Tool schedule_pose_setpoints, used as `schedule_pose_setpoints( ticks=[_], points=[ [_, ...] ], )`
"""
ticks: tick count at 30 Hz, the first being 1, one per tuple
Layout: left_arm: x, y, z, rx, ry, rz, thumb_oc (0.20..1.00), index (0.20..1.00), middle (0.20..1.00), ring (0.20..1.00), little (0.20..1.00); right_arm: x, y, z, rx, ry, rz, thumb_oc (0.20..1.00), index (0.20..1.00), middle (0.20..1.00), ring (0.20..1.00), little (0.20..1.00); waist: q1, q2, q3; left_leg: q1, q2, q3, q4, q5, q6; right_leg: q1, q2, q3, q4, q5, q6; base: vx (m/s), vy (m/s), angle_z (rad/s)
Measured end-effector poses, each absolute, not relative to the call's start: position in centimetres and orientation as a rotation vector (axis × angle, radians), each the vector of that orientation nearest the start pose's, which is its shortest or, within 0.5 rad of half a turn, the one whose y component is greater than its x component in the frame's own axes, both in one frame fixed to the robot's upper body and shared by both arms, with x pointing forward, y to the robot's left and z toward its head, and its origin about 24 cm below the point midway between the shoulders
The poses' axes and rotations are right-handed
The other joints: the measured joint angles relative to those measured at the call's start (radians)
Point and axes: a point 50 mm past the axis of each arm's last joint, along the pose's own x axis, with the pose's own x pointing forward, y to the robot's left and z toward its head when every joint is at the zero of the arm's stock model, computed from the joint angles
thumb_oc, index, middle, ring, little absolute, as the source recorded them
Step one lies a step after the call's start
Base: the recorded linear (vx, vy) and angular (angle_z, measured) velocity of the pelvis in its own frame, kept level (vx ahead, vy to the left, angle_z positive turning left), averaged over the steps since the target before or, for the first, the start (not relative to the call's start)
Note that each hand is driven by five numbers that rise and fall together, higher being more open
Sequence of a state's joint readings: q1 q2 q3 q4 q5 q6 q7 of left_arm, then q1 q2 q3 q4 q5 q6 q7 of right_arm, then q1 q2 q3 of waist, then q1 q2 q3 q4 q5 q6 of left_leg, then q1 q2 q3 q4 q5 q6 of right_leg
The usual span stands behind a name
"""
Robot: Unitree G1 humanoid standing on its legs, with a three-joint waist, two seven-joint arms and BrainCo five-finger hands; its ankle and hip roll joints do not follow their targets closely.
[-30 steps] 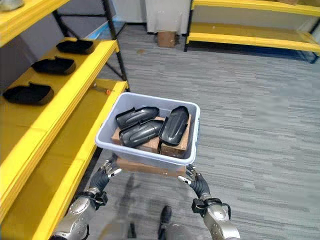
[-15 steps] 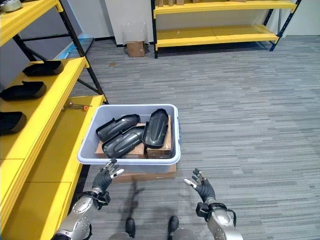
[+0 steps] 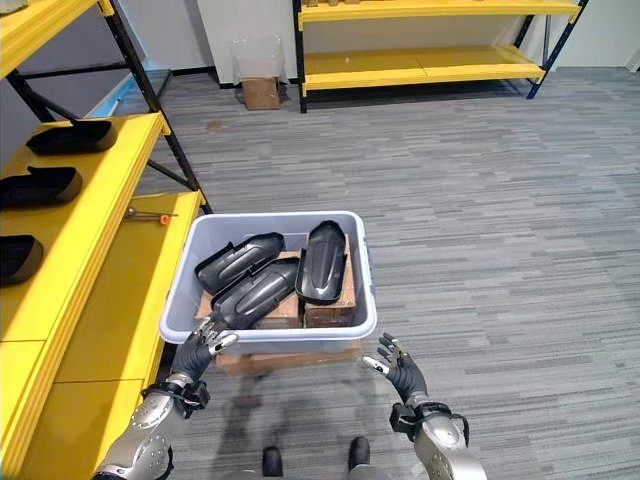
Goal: Move parts from the plastic box to the shelf.
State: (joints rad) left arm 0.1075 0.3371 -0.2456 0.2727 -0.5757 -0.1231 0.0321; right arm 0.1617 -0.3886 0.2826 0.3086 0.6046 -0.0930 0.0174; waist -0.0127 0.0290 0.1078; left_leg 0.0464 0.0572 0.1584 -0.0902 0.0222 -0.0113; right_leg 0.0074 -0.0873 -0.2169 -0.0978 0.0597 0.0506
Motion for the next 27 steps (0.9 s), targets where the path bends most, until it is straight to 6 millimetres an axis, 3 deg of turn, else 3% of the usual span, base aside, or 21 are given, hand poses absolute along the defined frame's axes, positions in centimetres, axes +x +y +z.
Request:
schedule_pose_setpoints(
  ticks=[3, 5, 7, 10, 11, 12, 17, 22, 27],
  points=[
    [21.3, 19.1, -2.8, -0.211, 0.297, -0.01, 1.0, 1.0, 1.0, 1.0, 1.0, 19.4, -19.6, -4.1, 0.181, 0.402, 0.081, 1.0, 1.0, 1.0, 1.0, 1.0, 0.001, -0.014, 0.002, -0.014, 0.002, -0.002, -0.001, 0.0, 0.0, -0.009, 0.002, -0.001, 0.0, -0.002, 0.001, 0.0, 0.0, 0.0],
    [21.8, 19.2, -1.4, -0.214, 0.237, -0.011, 1.0, 1.0, 1.0, 1.0, 1.0, 20.5, -19.1, -1.9, 0.174, 0.309, 0.126, 1.0, 1.0, 1.0, 1.0, 1.0, 0.004, -0.025, 0.005, -0.04, 0.002, -0.003, 0.004, 0.002, -0.002, -0.033, 0.002, -0.001, 0.001, 0.003, -0.001, -0.02, -0.008, 0.0],
    [22.7, 19.5, 1.0, -0.204, 0.133, -0.026, 1.0, 1.0, 1.0, 1.0, 1.0, 22.4, -18.8, 2.0, 0.14, 0.134, 0.187, 1.0, 1.0, 1.0, 1.0, 1.0, 0.0, -0.038, 0.015, -0.071, 0.002, -0.003, 0.006, 0.017, -0.001, -0.069, 0.003, -0.001, 0.005, 0.024, -0.01, -0.06, -0.007, -0.01],
    [23.4, 19.2, 2.8, -0.205, 0.053, -0.05, 1.0, 1.0, 1.0, 1.0, 1.0, 24.7, -18.7, 6.0, 0.074, -0.033, 0.21, 1.0, 1.0, 1.0, 1.0, 1.0, 0.004, -0.04, 0.028, -0.105, 0.002, -0.008, 0.02, 0.017, -0.001, -0.087, 0.001, -0.004, 0.005, 0.026, -0.008, -0.18, -0.004, 0.04],
    [24.2, 19.1, 5.2, -0.202, -0.052, -0.074, 1.0, 1.0, 1.0, 1.0, 1.0, 26.1, -18.2, 10.1, 0.016, -0.208, 0.249, 1.0, 1.0, 1.0, 1.0, 1.0, 0.009, -0.04, 0.065, -0.161, 0.002, -0.01, 0.045, 0.024, -0.002, -0.135, 0.0, -0.008, 0.006, 0.048, -0.015, -0.17, -0.005, 0.11],
    [24.7, 19.0, 6.3, -0.203, -0.105, -0.083, 1.0, 1.0, 1.0, 1.0, 1.0, 27.2, -17.8, 12.0, 0.001, -0.295, 0.248, 1.0, 1.0, 1.0, 1.0, 1.0, 0.01, -0.043, 0.091, -0.195, 0.002, -0.014, 0.067, 0.025, -0.002, -0.159, 0.0, -0.009, 0.006, 0.057, -0.017, -0.27, 0.0, 0.07],
    [25.6, 18.7, 8.6, -0.235, -0.206, -0.083, 1.0, 1.0, 1.0, 1.0, 1.0, 29.4, -16.4, 15.8, -0.038, -0.436, 0.258, 1.0, 1.0, 1.0, 1.0, 1.0, 0.026, -0.029, 0.169, -0.266, 0.004, -0.027, 0.093, 0.036, -0.004, -0.213, -0.001, -0.017, 0.009, 0.073, -0.025, -0.12, 0.01, 0.07],
    [28.0, 18.4, 13.5, -0.256, -0.407, -0.07, 1.0, 1.0, 1.0, 1.0, 1.0, 32.3, -14.8, 21.6, -0.097, -0.611, 0.194, 1.0, 1.0, 1.0, 1.0, 1.0, 0.041, -0.029, 0.273, -0.365, 0.006, -0.031, 0.134, 0.045, -0.003, -0.31, -0.006, -0.017, 0.045, 0.086, -0.038, -0.07, 0.021, 0.02],
    [28.5, 17.7, 17.0, -0.283, -0.554, -0.081, 1.0, 1.0, 1.0, 1.0, 1.0, 33.3, -13.8, 23.8, -0.096, -0.668, 0.149, 1.0, 1.0, 1.0, 1.0, 1.0, 0.061, -0.028, 0.306, -0.377, 0.006, -0.03, 0.134, 0.045, -0.003, -0.322, -0.005, -0.018, 0.046, 0.088, -0.041, -0.03, 0.027, -0.01]
  ],
)
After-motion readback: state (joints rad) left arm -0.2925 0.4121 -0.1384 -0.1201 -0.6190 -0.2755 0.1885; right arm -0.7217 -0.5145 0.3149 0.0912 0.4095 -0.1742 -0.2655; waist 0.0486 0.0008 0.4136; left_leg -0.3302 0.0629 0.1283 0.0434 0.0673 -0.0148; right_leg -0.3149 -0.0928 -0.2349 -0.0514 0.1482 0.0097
